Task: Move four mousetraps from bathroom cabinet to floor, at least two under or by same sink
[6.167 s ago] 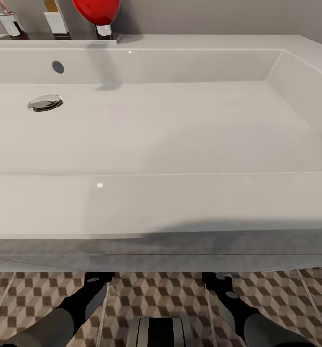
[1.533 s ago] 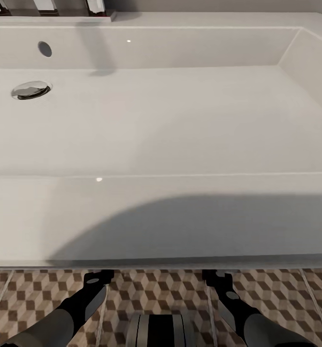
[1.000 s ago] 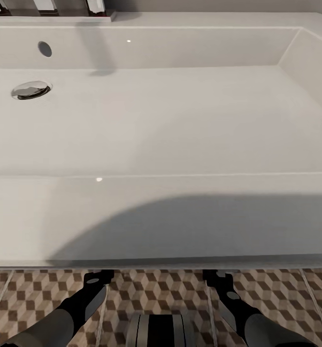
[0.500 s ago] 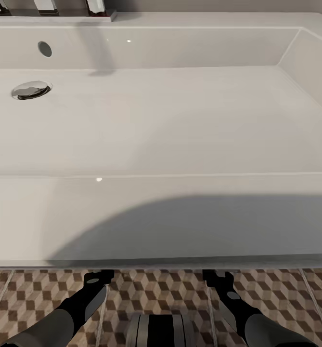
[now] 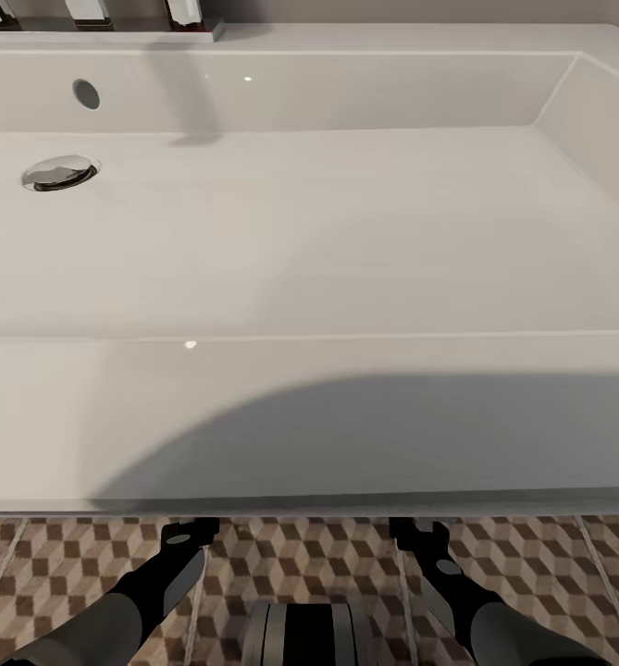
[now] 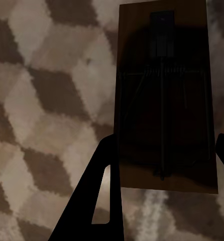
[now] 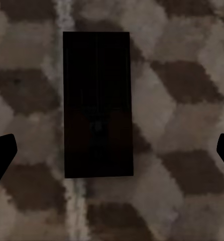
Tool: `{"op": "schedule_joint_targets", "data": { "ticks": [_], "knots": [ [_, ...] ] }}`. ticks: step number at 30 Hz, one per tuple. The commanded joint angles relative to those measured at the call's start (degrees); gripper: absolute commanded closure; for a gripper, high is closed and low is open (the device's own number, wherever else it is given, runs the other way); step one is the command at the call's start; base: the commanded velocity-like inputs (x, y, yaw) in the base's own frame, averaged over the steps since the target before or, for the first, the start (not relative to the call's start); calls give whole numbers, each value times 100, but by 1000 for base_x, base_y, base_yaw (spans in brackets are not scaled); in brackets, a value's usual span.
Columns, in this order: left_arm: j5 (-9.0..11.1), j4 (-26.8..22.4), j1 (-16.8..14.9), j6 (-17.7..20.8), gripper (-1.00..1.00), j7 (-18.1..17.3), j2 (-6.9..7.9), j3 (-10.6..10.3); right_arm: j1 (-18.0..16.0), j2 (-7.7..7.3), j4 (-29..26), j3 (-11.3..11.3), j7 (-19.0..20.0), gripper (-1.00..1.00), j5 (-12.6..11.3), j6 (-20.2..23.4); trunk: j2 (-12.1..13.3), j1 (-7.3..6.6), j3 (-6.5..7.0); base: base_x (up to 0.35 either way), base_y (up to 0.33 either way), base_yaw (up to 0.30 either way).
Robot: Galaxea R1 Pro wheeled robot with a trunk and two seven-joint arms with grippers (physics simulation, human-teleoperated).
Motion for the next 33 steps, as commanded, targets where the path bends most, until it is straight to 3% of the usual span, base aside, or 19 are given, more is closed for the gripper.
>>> {"op": "schedule_joint_targets", "data": {
  "ticks": [1,33],
  "knots": [
    [24,-16,-1,35,100,46,7,-48,-3,1,5,29,-17,-100,-43,-21,-1,-1,-3,0,0,0],
    [84,192,-1,39,100,38,23,-51,-3,11,5,29,-16,-100,-35,-21,-1,-1,-3,0,0,0]
  ]
}}
